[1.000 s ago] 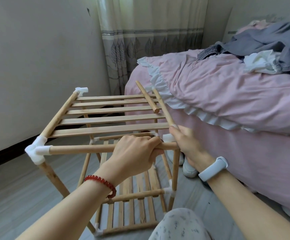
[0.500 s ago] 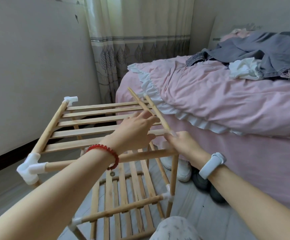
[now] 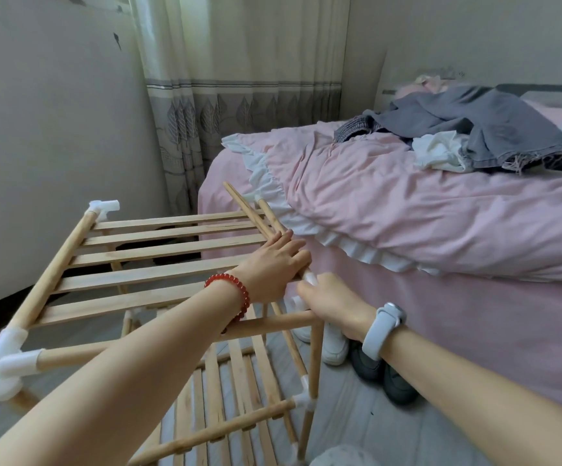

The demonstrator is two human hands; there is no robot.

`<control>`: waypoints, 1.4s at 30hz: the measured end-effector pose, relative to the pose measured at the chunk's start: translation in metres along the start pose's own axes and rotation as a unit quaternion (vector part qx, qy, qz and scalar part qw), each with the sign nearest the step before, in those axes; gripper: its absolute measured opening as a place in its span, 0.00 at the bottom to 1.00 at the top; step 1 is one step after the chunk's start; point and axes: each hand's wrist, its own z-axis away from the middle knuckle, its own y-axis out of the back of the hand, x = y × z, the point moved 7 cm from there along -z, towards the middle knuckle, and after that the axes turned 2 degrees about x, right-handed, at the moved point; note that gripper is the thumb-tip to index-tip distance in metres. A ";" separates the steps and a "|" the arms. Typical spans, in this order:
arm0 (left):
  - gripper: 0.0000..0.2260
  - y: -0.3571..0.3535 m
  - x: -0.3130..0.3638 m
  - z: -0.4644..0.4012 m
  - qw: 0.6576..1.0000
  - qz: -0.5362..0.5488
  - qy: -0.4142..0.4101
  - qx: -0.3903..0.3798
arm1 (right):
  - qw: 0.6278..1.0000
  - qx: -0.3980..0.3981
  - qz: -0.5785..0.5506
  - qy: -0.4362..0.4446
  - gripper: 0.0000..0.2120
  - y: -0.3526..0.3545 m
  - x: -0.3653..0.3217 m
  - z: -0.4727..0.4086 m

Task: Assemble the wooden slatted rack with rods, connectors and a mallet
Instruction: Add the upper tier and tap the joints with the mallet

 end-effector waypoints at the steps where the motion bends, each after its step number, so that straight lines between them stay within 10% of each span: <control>1: 0.19 0.000 -0.001 0.000 1.000 0.005 -0.002 0.001 | 1.000 0.002 0.009 0.002 0.08 0.000 -0.001 0.000; 16: 0.18 -0.001 -0.007 0.003 1.000 0.005 -0.008 0.013 | 0.999 0.009 0.042 0.009 0.21 -0.008 -0.006 -0.003; 27: 0.17 -0.006 -0.011 0.007 0.999 0.038 0.015 0.014 | 0.961 -0.084 -0.215 -0.151 0.02 -0.019 0.014 0.004; 42: 0.14 -0.002 -0.036 0.011 0.999 0.030 0.002 0.033 | 0.997 -0.007 -0.039 -0.064 0.11 -0.041 -0.015 0.005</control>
